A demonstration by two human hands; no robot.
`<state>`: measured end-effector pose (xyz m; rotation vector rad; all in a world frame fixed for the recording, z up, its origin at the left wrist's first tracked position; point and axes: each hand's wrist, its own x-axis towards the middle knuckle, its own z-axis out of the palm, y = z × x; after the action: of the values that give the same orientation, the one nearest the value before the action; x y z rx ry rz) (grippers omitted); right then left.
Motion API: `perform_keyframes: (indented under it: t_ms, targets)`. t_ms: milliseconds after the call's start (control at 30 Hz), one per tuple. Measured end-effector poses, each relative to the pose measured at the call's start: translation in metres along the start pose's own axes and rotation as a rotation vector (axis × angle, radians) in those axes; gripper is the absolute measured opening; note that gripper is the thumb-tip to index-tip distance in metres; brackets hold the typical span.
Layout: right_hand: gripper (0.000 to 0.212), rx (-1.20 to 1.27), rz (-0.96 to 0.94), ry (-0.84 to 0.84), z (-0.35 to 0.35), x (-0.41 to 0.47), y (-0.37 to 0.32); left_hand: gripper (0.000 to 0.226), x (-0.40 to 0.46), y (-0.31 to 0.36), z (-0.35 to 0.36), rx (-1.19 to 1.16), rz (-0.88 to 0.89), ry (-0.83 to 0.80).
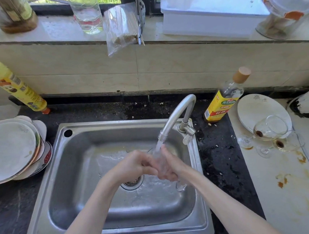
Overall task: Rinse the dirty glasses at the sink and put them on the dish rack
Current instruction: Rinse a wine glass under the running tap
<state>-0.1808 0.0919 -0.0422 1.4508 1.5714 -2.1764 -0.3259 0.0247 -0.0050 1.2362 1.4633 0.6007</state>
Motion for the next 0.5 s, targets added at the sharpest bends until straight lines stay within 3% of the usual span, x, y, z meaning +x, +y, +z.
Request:
perform_keyframes:
  t_ms: [133,200,300,367,433,500]
  targets:
    - [0.040,-0.035,-0.197,0.029,0.000,-0.001,-0.001,0.030,0.003,-0.004,0.009,-0.034,-0.060,0.293]
    - [0.029,-0.035,-0.247,0.001,0.000,-0.005,-0.004,0.025,0.003,-0.005,0.008,-0.025,-0.034,0.274]
    - [0.052,-0.036,-0.153,0.009,-0.001,-0.006,-0.008,0.009,0.000,0.000,-0.001,0.072,-0.016,-0.051]
    - [0.076,-0.068,-0.086,-0.025,0.000,-0.003,-0.007,0.013,0.001,0.005,-0.007,0.098,-0.025,-0.136]
    - [0.081,0.025,-0.062,-0.060,0.002,-0.001,-0.007,0.018,0.004,0.009,-0.010,0.114,-0.035,-0.038]
    - [0.059,0.046,-0.142,-0.038,0.000,-0.001,-0.007,0.026,0.008,0.006,-0.007,0.086,-0.047,0.149]
